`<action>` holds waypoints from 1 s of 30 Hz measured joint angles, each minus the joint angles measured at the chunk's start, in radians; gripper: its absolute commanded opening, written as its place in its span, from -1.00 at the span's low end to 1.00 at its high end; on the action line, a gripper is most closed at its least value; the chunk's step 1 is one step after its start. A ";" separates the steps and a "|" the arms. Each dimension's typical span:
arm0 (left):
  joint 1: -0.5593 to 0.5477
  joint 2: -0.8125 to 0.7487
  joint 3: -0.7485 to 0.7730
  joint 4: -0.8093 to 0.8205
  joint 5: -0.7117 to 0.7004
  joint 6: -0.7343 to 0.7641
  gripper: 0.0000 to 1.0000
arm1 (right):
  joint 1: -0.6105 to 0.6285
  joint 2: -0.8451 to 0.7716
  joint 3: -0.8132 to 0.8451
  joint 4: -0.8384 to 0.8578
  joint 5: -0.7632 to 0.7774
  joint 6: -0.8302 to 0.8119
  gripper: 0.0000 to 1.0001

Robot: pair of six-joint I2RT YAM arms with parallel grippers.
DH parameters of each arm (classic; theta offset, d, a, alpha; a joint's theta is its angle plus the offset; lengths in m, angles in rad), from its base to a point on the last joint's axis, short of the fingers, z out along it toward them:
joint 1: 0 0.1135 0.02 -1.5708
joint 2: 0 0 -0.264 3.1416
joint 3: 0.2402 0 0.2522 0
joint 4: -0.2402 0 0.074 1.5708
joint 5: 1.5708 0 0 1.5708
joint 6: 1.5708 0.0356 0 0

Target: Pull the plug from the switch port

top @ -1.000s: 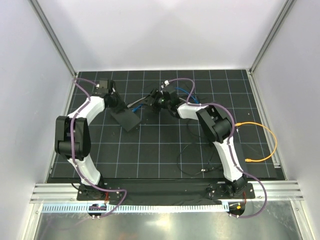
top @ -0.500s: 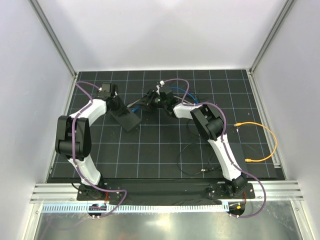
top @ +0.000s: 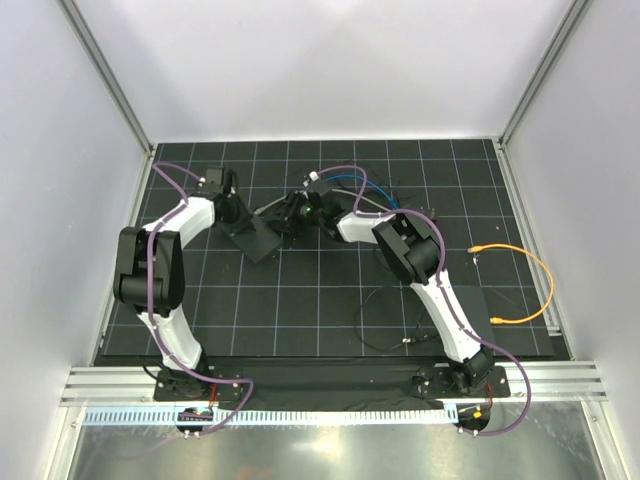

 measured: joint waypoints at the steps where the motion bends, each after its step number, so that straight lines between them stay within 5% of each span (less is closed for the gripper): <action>1: 0.000 0.004 0.000 -0.001 0.000 0.000 -1.00 | 0.000 0.000 0.000 -0.001 0.003 0.000 -0.02; 30: 0.001 0.038 0.026 -0.023 -0.005 0.000 -1.00 | 0.023 0.024 0.043 -0.048 0.089 0.061 -0.43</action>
